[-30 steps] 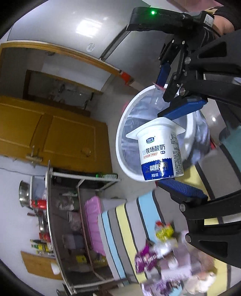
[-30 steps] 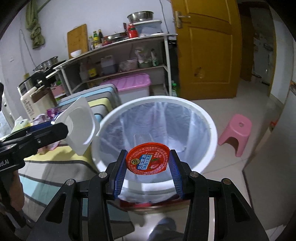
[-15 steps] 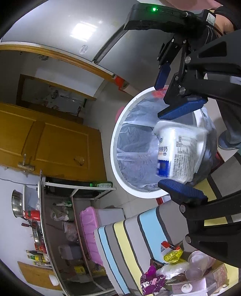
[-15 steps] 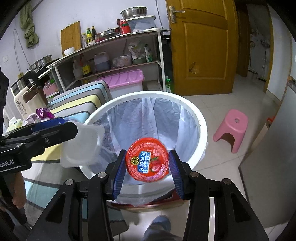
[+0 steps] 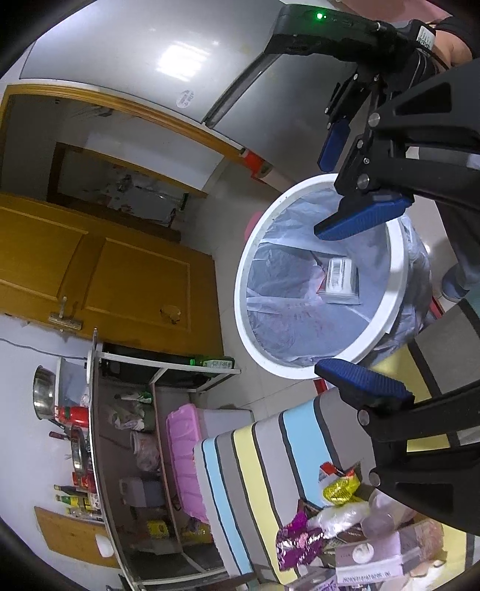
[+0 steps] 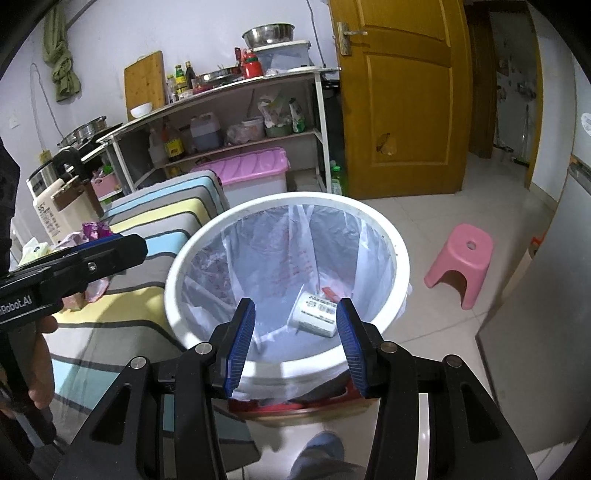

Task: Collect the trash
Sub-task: 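Carry both cups over the bin and open both tools to drop them, then move both tools back toward the remaining trash on the table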

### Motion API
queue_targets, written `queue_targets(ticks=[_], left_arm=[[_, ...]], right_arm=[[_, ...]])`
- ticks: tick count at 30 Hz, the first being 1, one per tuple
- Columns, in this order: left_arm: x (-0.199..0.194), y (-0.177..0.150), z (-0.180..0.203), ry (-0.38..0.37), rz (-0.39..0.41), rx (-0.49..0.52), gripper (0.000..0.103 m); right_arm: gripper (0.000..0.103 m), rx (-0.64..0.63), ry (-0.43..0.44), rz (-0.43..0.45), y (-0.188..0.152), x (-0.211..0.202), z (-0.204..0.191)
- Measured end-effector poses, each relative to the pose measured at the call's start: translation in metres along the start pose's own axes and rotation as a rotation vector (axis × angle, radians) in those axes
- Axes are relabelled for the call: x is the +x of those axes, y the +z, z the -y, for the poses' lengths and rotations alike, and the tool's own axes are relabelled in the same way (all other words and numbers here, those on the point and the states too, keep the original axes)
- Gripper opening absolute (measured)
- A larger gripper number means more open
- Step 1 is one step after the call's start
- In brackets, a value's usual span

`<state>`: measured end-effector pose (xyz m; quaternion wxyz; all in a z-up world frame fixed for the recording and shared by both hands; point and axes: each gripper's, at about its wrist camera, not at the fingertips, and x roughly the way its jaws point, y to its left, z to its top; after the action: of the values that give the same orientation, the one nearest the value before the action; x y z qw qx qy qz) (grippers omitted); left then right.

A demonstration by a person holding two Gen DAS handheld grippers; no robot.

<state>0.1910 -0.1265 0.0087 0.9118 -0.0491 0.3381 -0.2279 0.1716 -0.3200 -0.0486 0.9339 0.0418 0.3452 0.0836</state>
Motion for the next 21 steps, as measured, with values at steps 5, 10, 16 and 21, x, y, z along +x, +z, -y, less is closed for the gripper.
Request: queue_targets(ticks=[5,10,16,21], left_arm=[[-0.018,-0.006,-0.001,0.016,0.016,-0.006,0.066],[-0.039,-0.012,-0.004,0.042,0.042,-0.017,0.066],[-0.063,-0.023,-0.012,0.08,0.062,-0.029,0.066],[-0.081,-0.036,-0.019,0.095,0.067,-0.045,0.066]], right_arm=[[0.048,-0.016,0.024,0.035,-0.001,-0.015,-0.012],[0.05,-0.042,0.049,0.061,-0.004,-0.028,-0.028],[0.051,-0.057,0.093,0.055,-0.01,-0.037,-0.044],[0.051,-0.101,0.124,0.041,-0.017,-0.041,-0.061]])
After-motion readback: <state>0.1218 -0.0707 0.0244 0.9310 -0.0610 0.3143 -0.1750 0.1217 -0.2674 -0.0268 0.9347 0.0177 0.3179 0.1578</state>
